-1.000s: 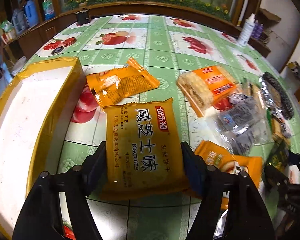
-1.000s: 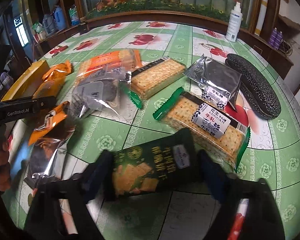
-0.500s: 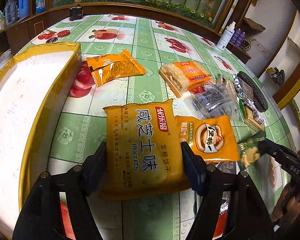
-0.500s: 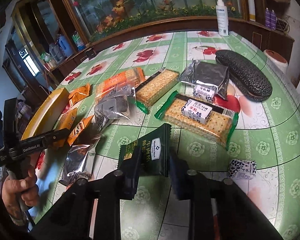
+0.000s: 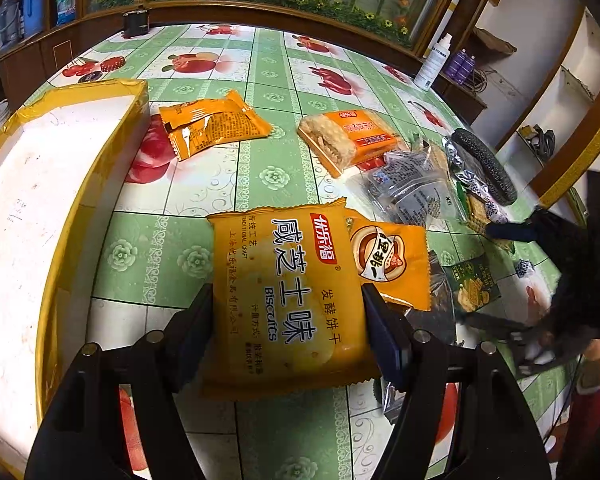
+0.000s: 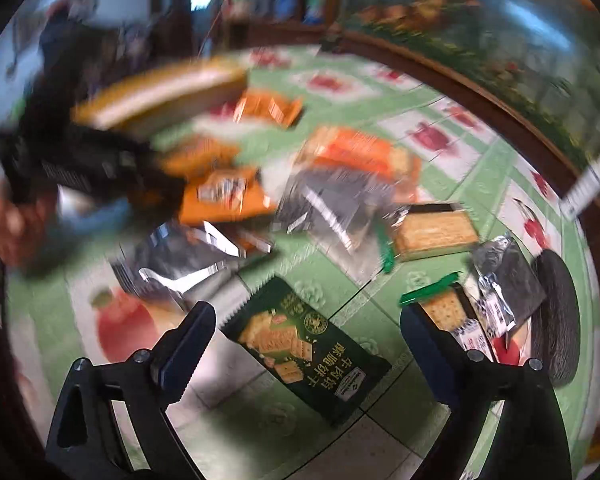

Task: Organize snacks
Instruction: 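Carry the yellow biscuit bag and green cracker pack over the white tray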

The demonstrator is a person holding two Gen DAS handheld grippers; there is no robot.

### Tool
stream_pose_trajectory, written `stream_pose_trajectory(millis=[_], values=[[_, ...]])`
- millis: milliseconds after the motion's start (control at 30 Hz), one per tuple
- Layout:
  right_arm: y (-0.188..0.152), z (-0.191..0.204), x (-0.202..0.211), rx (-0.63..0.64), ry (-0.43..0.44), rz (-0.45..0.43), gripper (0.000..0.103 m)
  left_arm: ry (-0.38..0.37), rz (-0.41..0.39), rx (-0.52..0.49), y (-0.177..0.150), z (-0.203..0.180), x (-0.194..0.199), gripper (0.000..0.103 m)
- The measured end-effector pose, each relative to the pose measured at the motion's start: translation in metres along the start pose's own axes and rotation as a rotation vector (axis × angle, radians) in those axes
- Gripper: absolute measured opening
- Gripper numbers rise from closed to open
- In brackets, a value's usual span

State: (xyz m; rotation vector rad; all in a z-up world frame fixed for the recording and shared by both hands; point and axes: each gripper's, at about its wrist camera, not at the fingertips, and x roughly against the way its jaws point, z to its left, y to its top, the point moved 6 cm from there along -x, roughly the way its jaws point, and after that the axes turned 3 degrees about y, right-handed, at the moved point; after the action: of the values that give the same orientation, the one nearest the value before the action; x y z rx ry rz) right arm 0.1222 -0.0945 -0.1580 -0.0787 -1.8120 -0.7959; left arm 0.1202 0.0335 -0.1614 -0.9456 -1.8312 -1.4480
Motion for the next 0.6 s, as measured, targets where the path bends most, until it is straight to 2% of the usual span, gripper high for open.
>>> stream_pose_trajectory(millis=[67, 100, 200, 233, 333, 367, 433, 600], values=[[-0.007, -0.008, -0.005, -0.107, 0.119, 0.005, 0.088, 0.001, -0.007, -0.005, -0.001, -0.001, 0.003, 0.07], [-0.013, -0.012, -0.004, -0.151, 0.148, -0.009, 0.088, -0.002, -0.009, -0.008, -0.001, -0.002, 0.004, 0.07], [-0.019, -0.007, 0.003, -0.195, 0.112, -0.02, 0.082, -0.011, -0.016, -0.024, -0.001, -0.007, 0.008, 0.07], [-0.021, -0.004, 0.007, -0.21, 0.103, -0.027, 0.072, -0.013, -0.02, -0.03, -0.001, -0.009, 0.01, 0.07], [-0.027, 0.005, 0.015, -0.266, 0.068, -0.046, 0.063, -0.025, -0.039, -0.035, -0.002, -0.012, 0.019, 0.07], [-0.028, 0.008, 0.02, -0.295, 0.073, -0.067, 0.052, -0.027, -0.043, -0.034, -0.002, -0.013, 0.022, 0.07], [-0.029, 0.008, 0.03, -0.377, 0.126, -0.102, 0.013, -0.026, -0.055, -0.035, -0.002, -0.012, 0.028, 0.07], [-0.024, 0.011, 0.044, -0.477, 0.177, -0.183, 0.01, -0.021, -0.079, -0.022, -0.002, -0.005, 0.043, 0.07]])
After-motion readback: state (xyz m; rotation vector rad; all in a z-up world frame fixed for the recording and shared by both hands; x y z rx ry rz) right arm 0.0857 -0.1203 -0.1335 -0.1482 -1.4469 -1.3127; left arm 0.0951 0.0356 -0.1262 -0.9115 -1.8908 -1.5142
